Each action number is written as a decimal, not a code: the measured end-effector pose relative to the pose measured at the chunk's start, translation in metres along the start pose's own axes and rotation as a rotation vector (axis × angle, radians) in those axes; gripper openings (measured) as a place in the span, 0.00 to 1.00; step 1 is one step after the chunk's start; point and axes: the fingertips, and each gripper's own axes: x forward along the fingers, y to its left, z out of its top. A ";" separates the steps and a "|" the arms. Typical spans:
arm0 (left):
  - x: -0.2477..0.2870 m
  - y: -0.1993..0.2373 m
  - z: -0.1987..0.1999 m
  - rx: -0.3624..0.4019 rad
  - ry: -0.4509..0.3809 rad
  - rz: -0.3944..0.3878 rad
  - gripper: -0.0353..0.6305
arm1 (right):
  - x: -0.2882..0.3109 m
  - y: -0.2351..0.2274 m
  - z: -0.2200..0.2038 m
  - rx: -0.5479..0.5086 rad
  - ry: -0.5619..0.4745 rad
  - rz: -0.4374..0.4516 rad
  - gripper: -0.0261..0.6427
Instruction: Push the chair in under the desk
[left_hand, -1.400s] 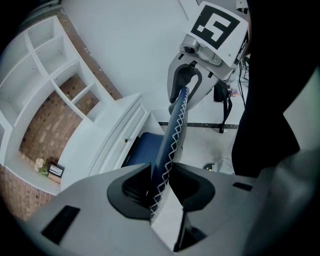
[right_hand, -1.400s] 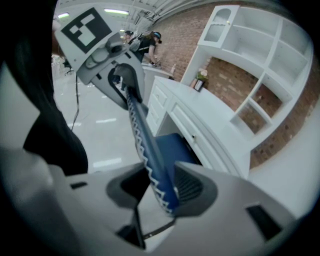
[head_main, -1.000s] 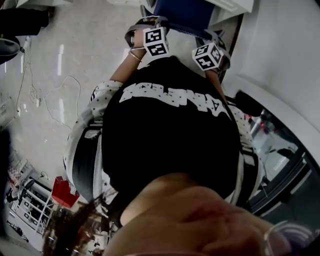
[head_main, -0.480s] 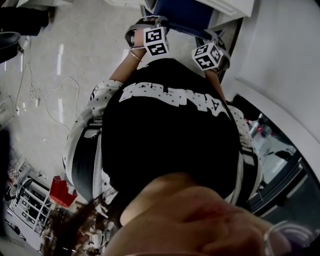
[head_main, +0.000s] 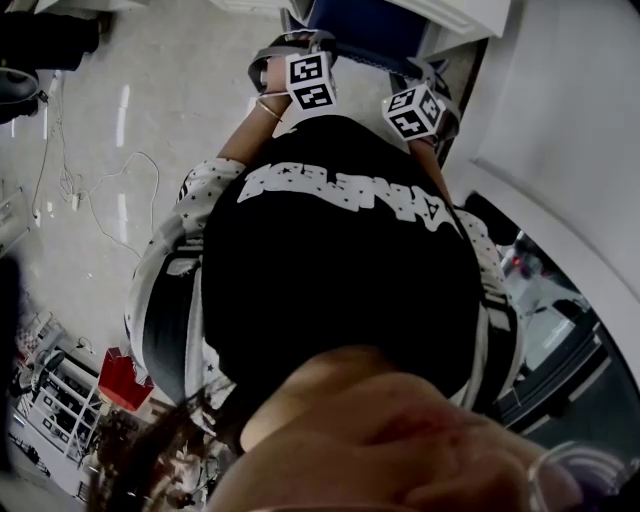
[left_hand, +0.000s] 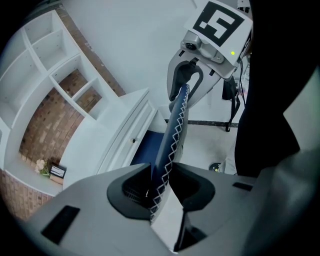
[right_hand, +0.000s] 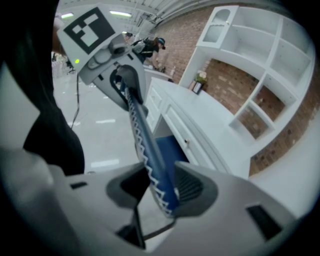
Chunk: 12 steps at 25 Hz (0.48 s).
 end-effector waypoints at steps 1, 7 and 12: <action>-0.001 -0.003 0.005 0.002 -0.002 0.002 0.27 | -0.003 -0.001 -0.004 0.000 -0.001 -0.008 0.28; 0.003 0.003 0.006 -0.006 -0.010 -0.003 0.27 | 0.001 -0.012 0.000 -0.015 0.014 -0.022 0.29; 0.007 0.006 0.018 -0.004 0.016 0.012 0.29 | -0.003 -0.023 -0.007 -0.021 -0.004 -0.016 0.29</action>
